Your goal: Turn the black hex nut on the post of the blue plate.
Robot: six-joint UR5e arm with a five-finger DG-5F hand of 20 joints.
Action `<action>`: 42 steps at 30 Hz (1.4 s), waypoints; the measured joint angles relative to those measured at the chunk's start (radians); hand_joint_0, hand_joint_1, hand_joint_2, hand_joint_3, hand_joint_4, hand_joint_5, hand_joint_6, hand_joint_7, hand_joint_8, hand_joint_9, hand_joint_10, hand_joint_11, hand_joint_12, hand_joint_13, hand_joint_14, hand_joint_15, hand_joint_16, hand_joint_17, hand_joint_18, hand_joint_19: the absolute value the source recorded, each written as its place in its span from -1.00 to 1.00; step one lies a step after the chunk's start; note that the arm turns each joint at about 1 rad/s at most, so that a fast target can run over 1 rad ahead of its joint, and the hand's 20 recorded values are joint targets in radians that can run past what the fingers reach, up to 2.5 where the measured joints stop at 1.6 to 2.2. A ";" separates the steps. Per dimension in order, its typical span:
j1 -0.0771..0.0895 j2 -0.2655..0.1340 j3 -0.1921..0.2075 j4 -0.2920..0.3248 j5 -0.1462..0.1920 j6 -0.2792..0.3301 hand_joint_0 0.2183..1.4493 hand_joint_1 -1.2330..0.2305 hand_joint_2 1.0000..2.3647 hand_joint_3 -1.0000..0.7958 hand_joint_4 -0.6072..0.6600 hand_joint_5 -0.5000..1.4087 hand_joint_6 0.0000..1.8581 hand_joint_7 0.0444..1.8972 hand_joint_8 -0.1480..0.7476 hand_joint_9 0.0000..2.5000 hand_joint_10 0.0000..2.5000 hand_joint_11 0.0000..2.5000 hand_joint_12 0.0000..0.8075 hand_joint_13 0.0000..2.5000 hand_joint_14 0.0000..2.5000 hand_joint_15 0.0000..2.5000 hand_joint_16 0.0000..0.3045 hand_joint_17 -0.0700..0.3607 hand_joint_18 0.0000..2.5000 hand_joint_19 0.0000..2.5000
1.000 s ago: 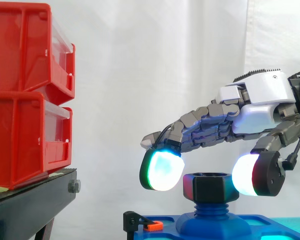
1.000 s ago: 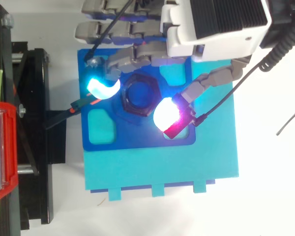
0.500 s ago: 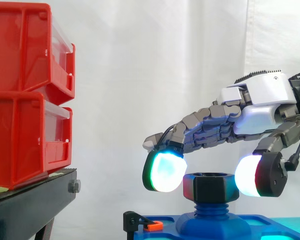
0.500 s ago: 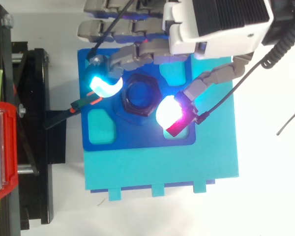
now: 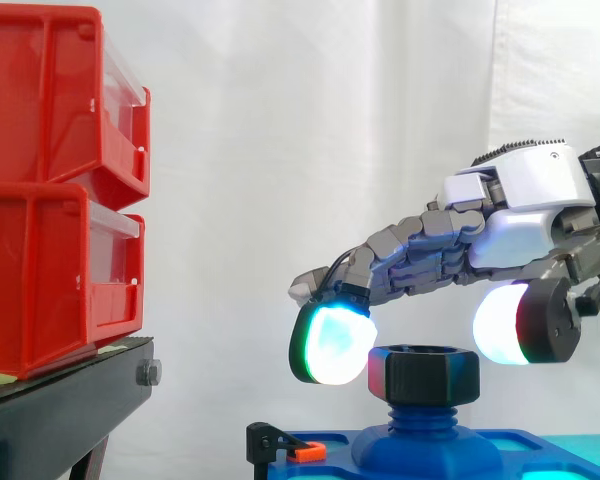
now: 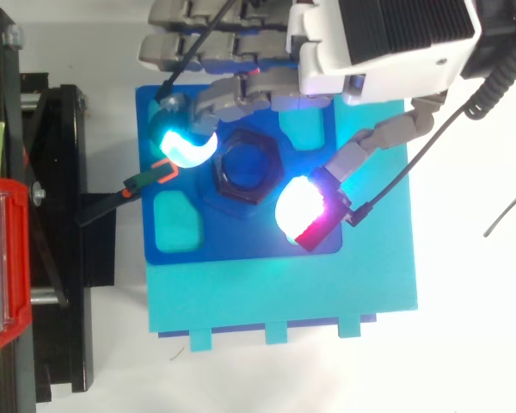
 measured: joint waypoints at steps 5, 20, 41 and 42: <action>-0.005 0.001 0.002 -0.002 -0.012 0.000 -0.78 0.01 -1.00 -0.44 0.24 -0.79 -0.46 -0.24 -0.19 -1.00 -1.00 -1.00 -0.05 -1.00 -1.00 -1.00 -0.60 -0.05 -1.00 -0.97; -0.019 0.002 0.041 -0.100 -0.036 -0.025 -0.77 0.04 -1.00 -0.44 0.23 -0.79 -0.46 -0.24 -0.20 -1.00 -1.00 -1.00 -0.06 -1.00 -1.00 -1.00 -0.61 -0.05 -1.00 -0.97; -0.021 0.023 0.044 -0.139 -0.036 -0.060 -0.76 0.06 -1.00 -0.44 0.22 -0.79 -0.46 -0.24 -0.20 -1.00 -1.00 -1.00 -0.06 -1.00 -1.00 -1.00 -0.61 -0.06 -1.00 -0.97; -0.021 0.025 0.044 -0.144 -0.035 -0.061 -0.76 0.06 -1.00 -0.44 0.23 -0.79 -0.46 -0.24 -0.20 -1.00 -1.00 -1.00 -0.06 -1.00 -1.00 -1.00 -0.61 -0.06 -1.00 -0.97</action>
